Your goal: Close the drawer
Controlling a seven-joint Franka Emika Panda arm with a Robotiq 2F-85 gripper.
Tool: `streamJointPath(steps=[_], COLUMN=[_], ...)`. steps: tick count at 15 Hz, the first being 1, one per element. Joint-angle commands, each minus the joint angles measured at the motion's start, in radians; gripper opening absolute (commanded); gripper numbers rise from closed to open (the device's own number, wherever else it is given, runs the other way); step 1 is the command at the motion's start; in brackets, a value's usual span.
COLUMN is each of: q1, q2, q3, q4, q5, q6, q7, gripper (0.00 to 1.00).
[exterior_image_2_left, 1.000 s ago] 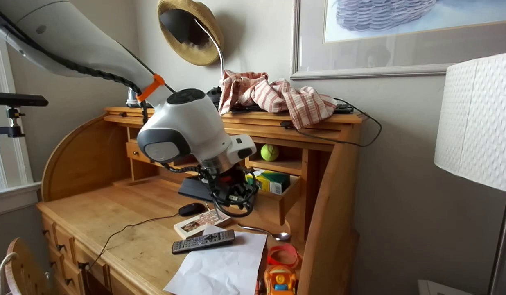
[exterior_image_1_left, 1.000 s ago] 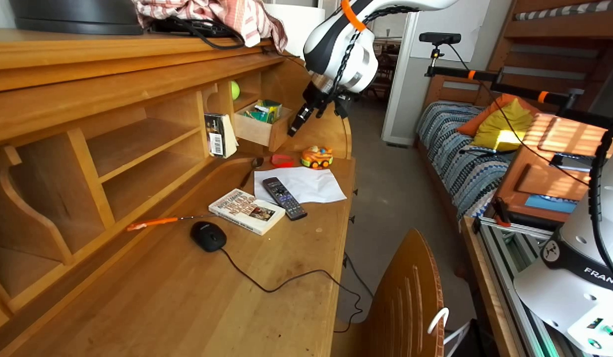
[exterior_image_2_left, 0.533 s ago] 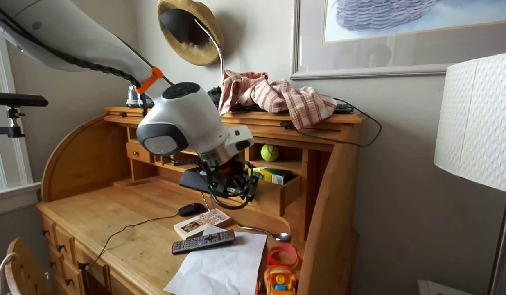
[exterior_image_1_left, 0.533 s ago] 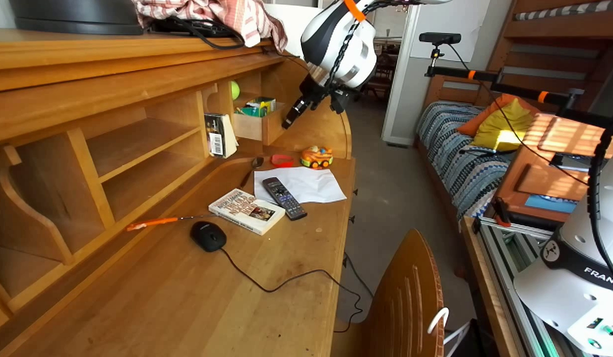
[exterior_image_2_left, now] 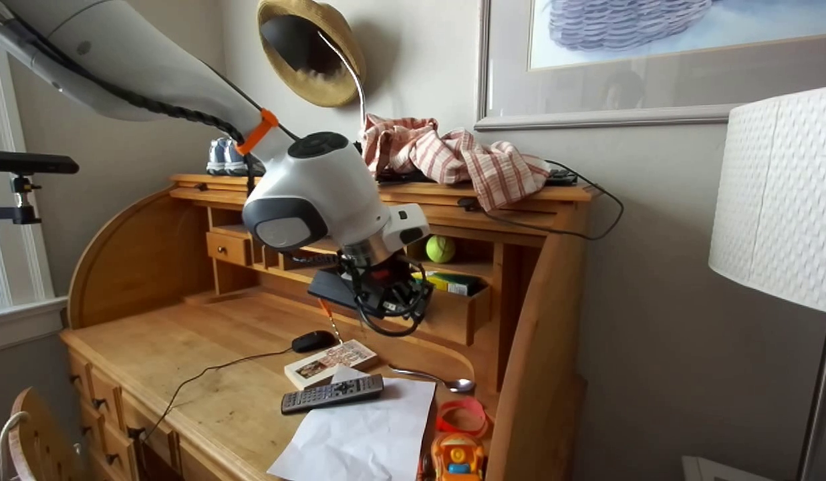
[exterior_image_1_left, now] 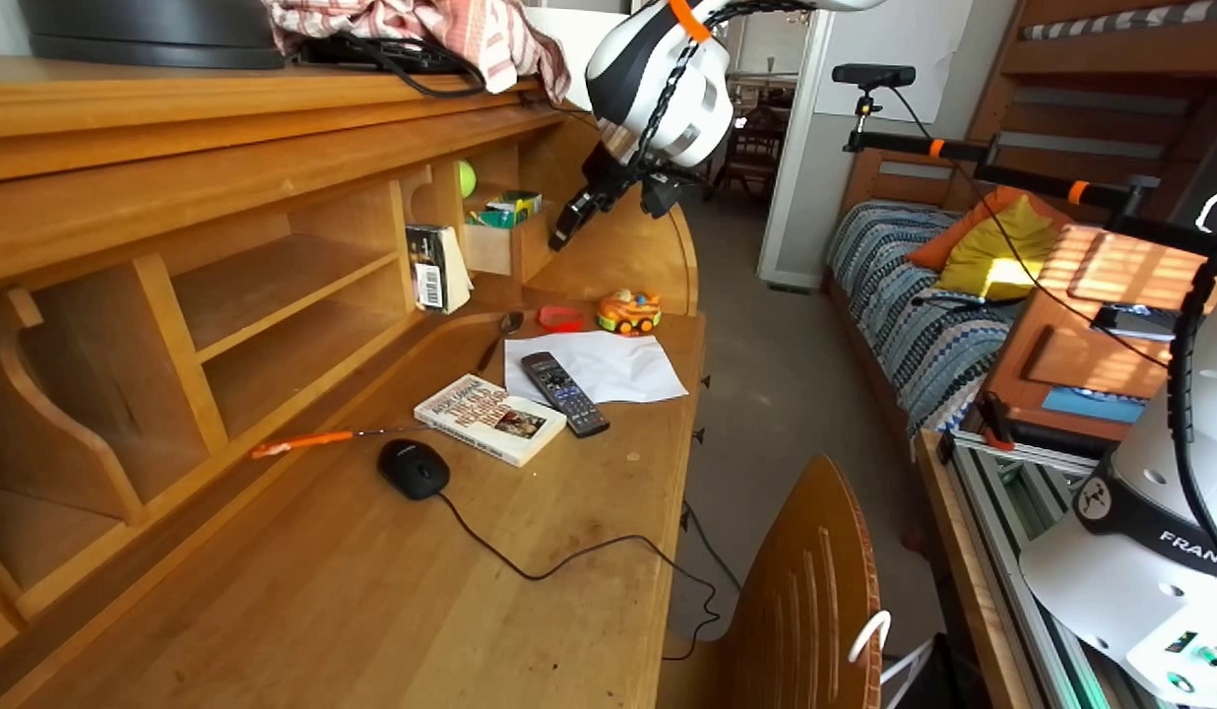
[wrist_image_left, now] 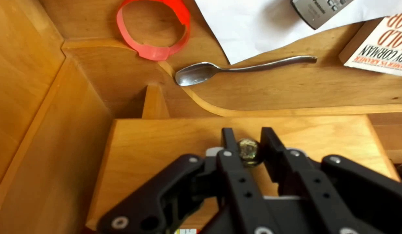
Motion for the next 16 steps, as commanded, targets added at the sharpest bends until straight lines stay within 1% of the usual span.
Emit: streamJointPath(steps=[1, 5, 7, 10, 11, 12, 15, 16], q1=[0.051, 0.094, 0.102, 0.11, 0.11, 0.112, 0.118, 0.116], q2=[0.065, 0.15, 0.176, 0.171, 0.164, 0.159, 0.118, 0.095], q3=[-0.056, -0.1, -0.115, -0.13, -0.133, -0.135, -0.163, -0.172], q4=[0.177, 0.29, 0.324, 0.337, 0.331, 0.325, 0.265, 0.238], q5=[-0.054, -0.146, -0.179, -0.201, -0.201, -0.204, -0.222, -0.231], q6=[-0.067, -0.111, -0.145, -0.197, -0.203, -0.205, -0.199, -0.218], q7=[0.096, 0.155, 0.184, 0.22, 0.226, 0.236, 0.288, 0.308], gripper=[0.06, 0.06, 0.06, 0.06, 0.5, 0.51, 0.71, 0.8])
